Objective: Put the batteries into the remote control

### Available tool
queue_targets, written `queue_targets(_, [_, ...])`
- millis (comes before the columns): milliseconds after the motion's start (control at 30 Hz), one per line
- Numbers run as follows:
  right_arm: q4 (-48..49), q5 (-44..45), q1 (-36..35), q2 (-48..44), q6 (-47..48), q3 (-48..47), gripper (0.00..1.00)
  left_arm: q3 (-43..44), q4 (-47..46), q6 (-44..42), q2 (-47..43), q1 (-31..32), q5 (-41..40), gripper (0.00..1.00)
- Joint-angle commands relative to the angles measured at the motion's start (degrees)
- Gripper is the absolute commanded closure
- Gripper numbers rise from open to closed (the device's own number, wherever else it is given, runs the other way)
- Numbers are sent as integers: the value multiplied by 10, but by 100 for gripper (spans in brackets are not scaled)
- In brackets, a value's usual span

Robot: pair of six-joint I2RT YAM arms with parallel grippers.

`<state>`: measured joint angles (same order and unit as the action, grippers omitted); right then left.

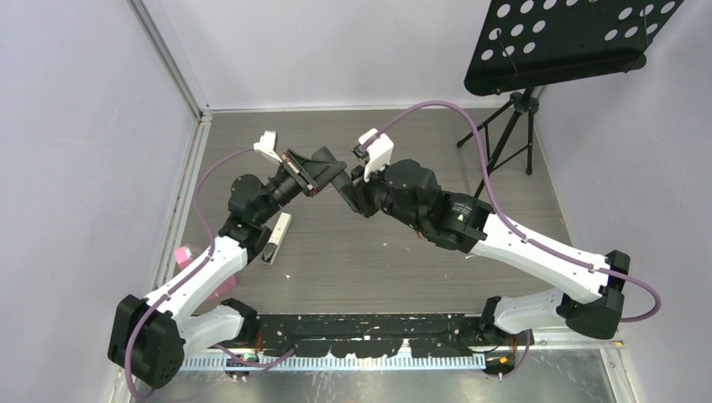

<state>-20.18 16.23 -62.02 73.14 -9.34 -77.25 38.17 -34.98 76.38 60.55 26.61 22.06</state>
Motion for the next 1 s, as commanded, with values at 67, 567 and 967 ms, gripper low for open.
queue_targets(67, [10,-8,-1,-1,-1,-12,87,26,-14,-1,-18,0,5,100])
queue_targets(567, [6,-48,0,-49,-22,52,94,40,-10,14,-17,-4,-4,100])
queue_targets(967, [-16,-70,0,-52,-32,85,99,56,-17,14,-13,-5,-7,100])
